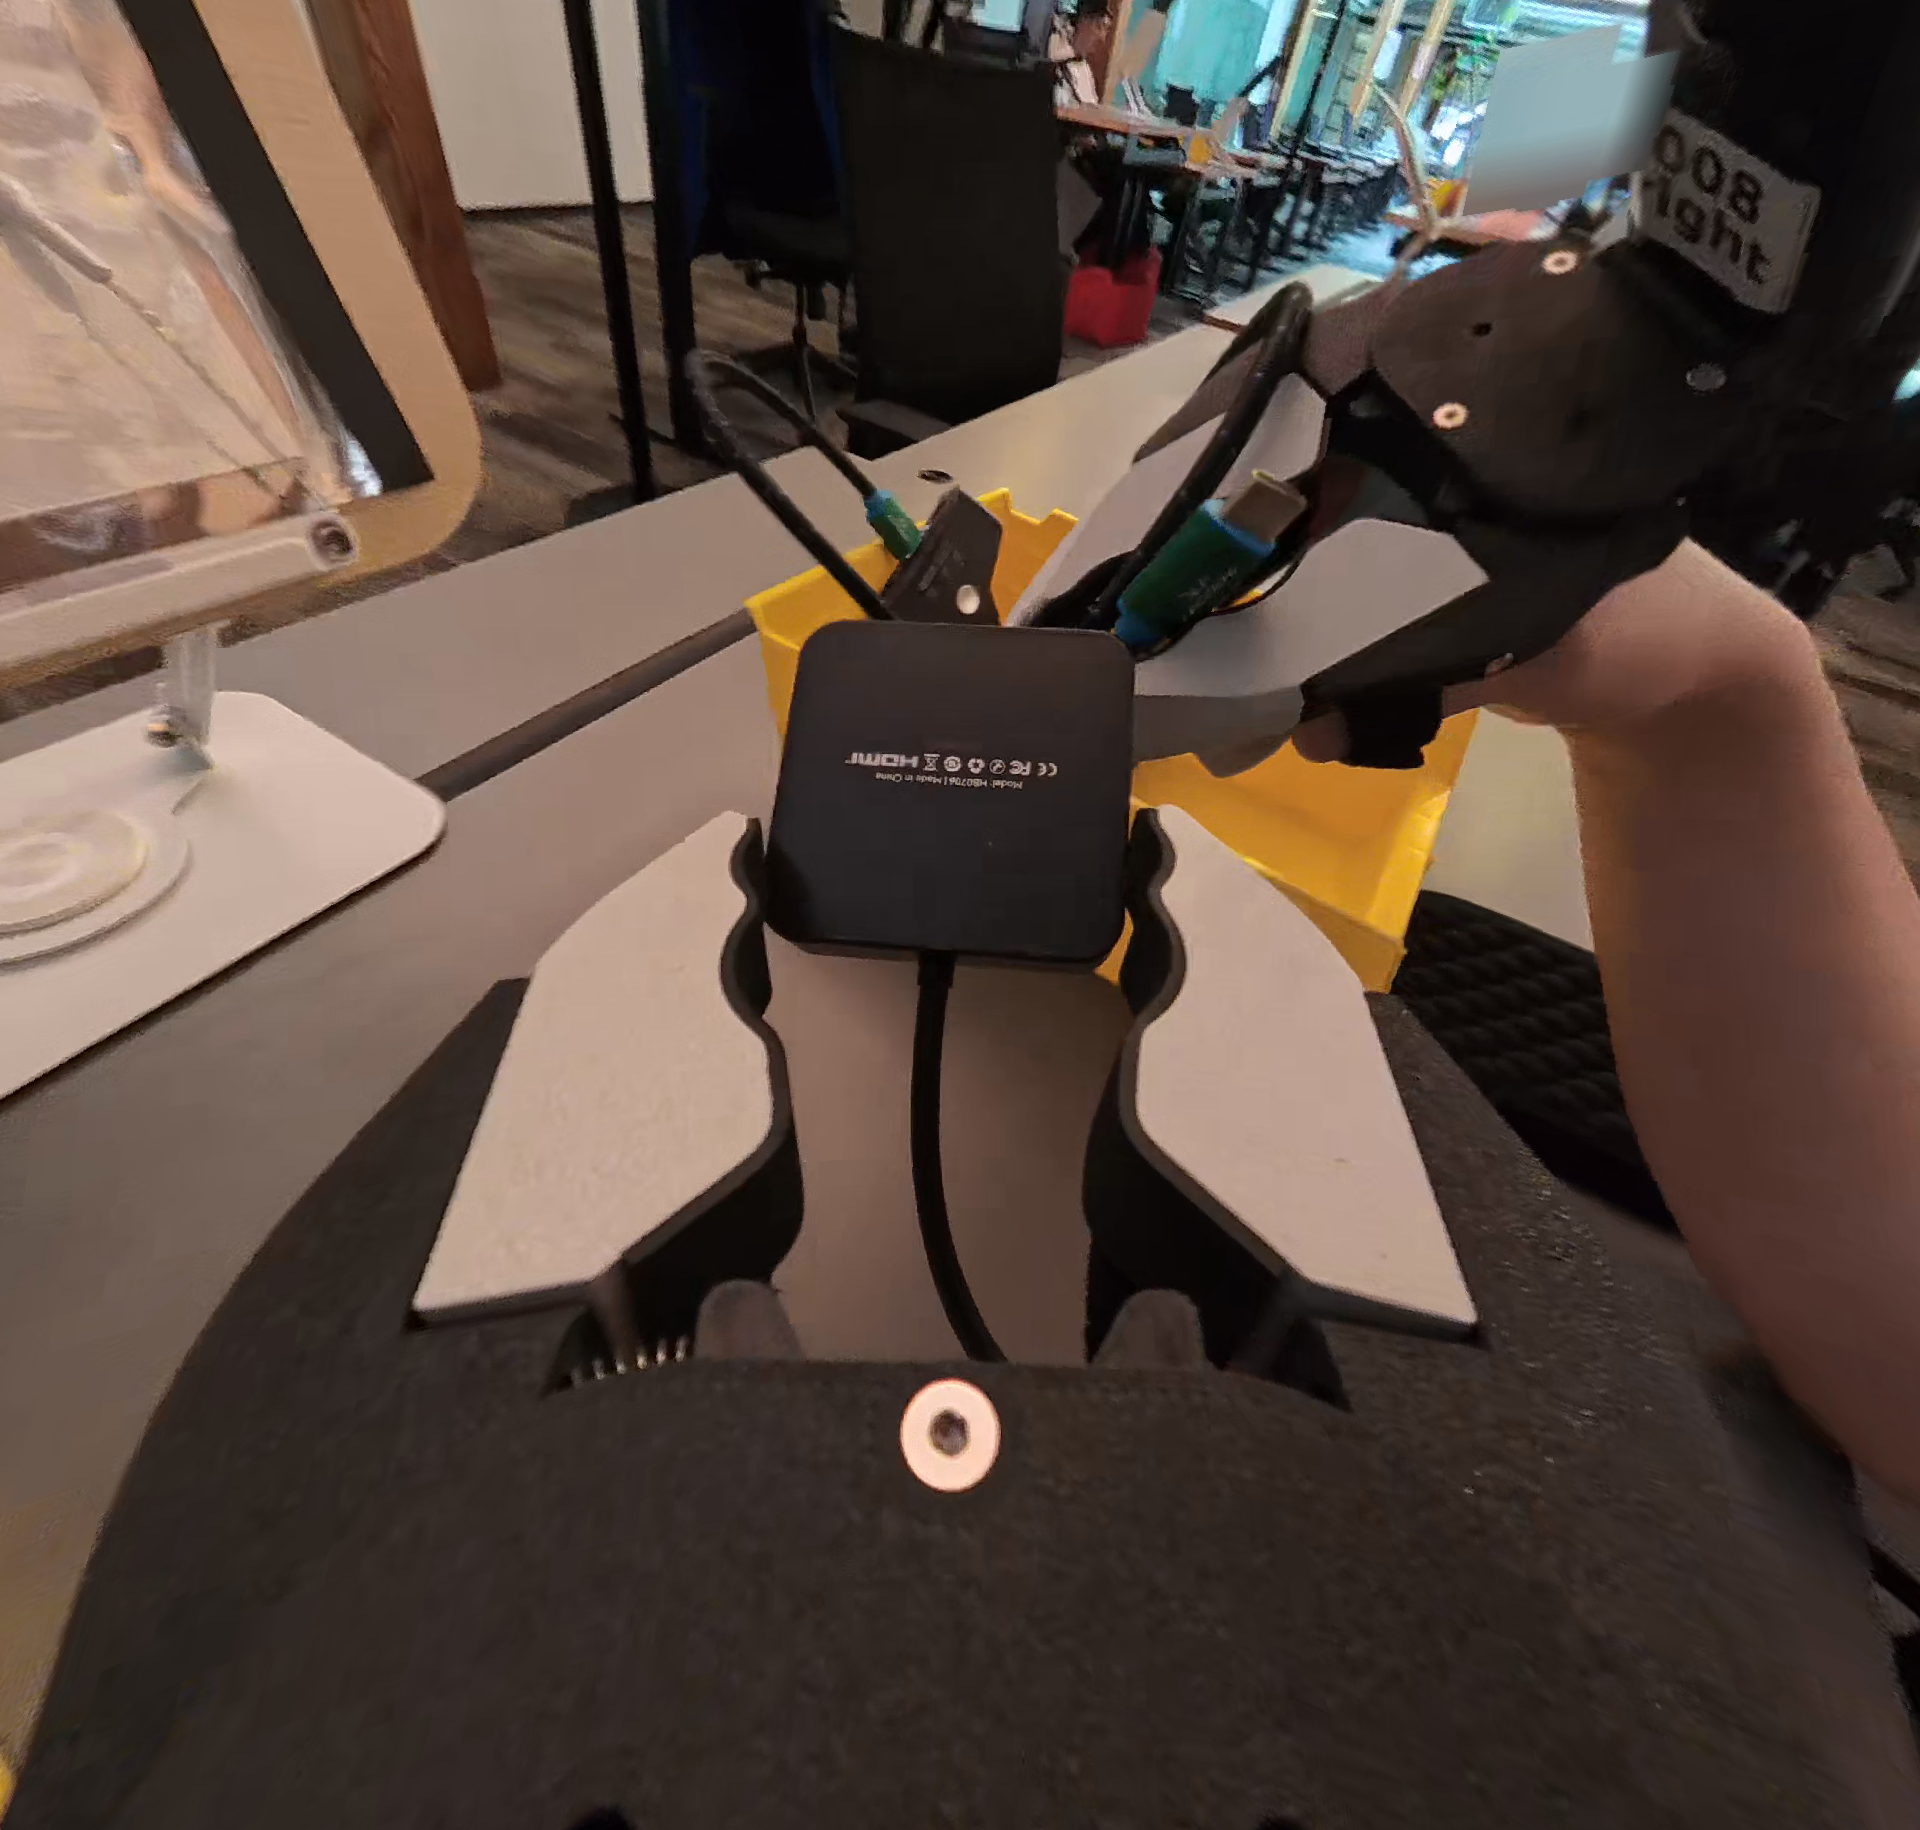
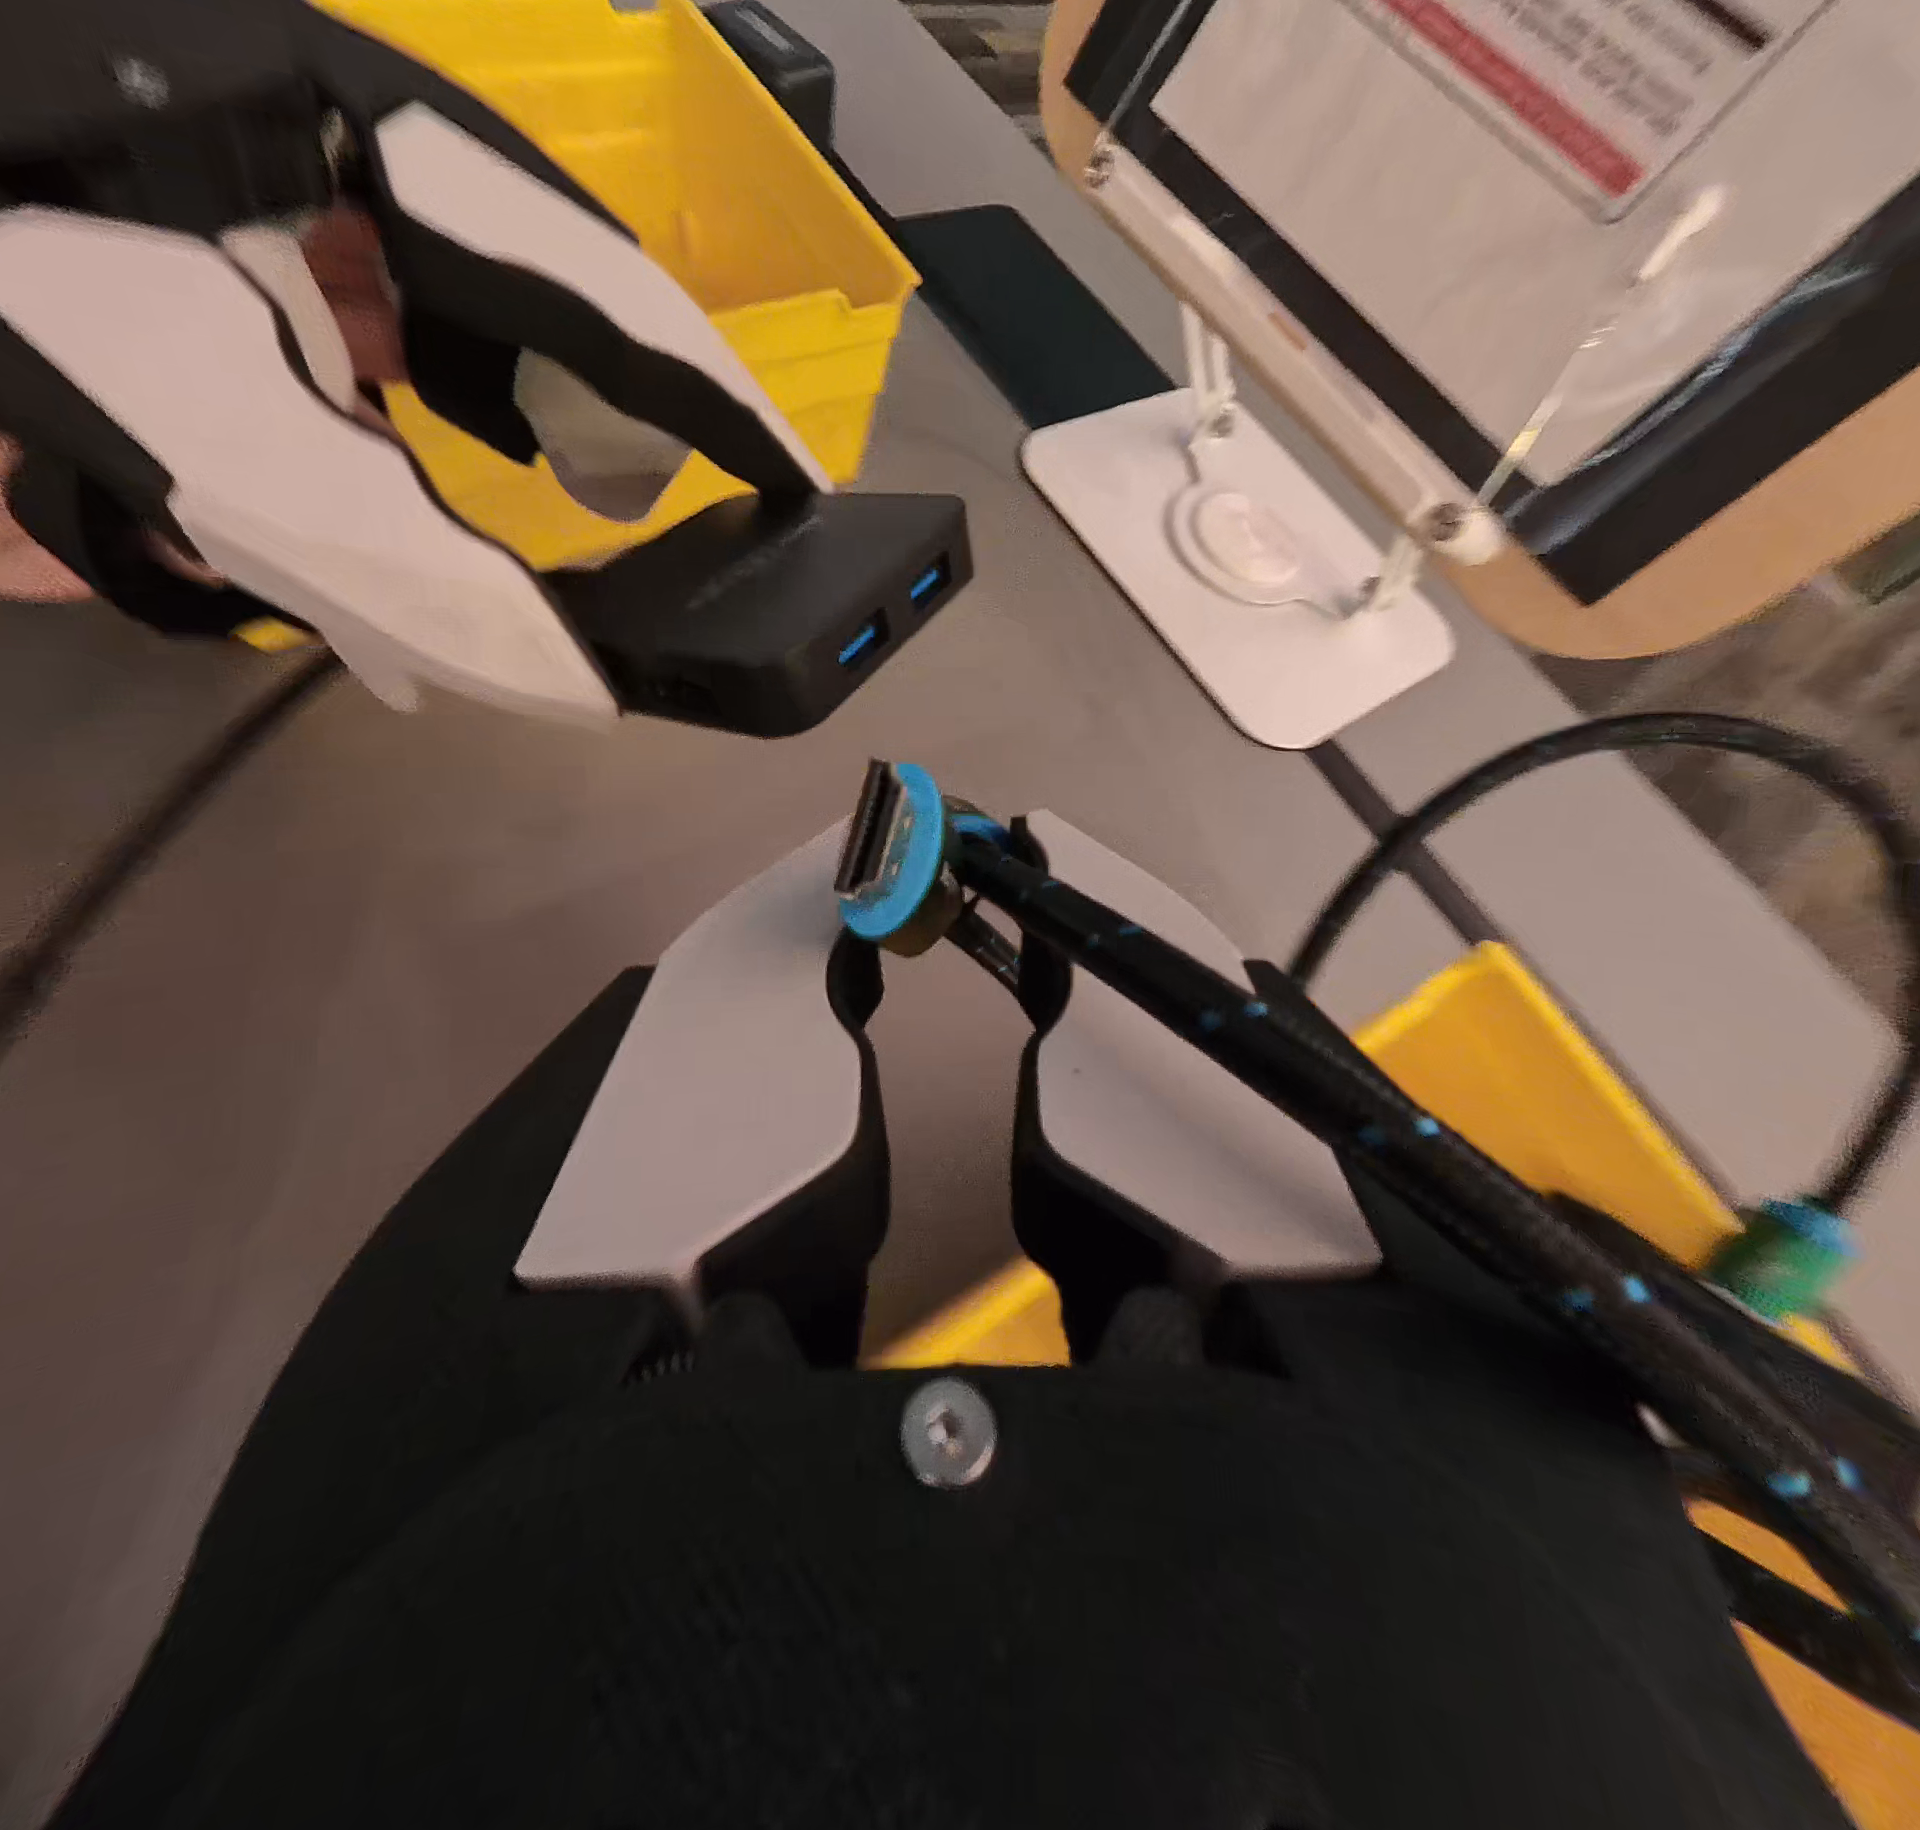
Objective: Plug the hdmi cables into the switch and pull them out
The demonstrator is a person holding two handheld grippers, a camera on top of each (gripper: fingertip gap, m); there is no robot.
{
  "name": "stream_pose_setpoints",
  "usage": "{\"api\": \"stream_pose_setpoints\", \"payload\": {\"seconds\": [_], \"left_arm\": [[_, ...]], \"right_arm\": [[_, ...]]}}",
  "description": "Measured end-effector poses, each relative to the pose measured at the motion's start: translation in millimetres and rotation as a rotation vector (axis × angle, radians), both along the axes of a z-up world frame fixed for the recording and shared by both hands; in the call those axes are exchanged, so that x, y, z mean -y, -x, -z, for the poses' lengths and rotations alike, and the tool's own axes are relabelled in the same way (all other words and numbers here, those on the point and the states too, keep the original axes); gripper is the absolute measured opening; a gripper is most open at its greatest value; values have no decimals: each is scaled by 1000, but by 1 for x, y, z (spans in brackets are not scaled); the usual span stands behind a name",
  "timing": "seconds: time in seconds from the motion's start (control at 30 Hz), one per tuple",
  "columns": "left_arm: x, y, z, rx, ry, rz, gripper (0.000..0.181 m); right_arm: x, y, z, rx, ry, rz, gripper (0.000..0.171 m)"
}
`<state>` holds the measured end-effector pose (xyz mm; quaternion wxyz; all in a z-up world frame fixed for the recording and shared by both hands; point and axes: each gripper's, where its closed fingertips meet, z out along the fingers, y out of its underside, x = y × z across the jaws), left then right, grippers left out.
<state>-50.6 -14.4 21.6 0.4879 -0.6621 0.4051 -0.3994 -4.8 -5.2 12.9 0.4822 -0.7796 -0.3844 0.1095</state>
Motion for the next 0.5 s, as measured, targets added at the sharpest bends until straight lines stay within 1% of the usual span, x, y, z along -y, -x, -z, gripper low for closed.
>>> {"api": "stream_pose_setpoints", "payload": {"seconds": [0.07,0.13,0.17,0.27,0.33,0.4,0.5], "left_arm": [[5,12,6,18,-19,-37,66],[16,20,14,41,6,-33,66],[22,24,18,59,17,-26,66],[41,31,29,85,21,-8,66],[53,32,44,38,32,17,66],[61,34,67,-34,53,23,66],[66,40,101,-135,43,-4,66]], "right_arm": [[7,19,4,-97,72,-25,24],[18,39,8,-188,107,-53,23],[23,47,12,-216,119,-60,23],[33,60,25,-261,149,-10,23],[41,68,32,-286,152,-13,23],[47,75,44,-266,165,-13,23],[54,82,74,-113,184,-24,23]]}}
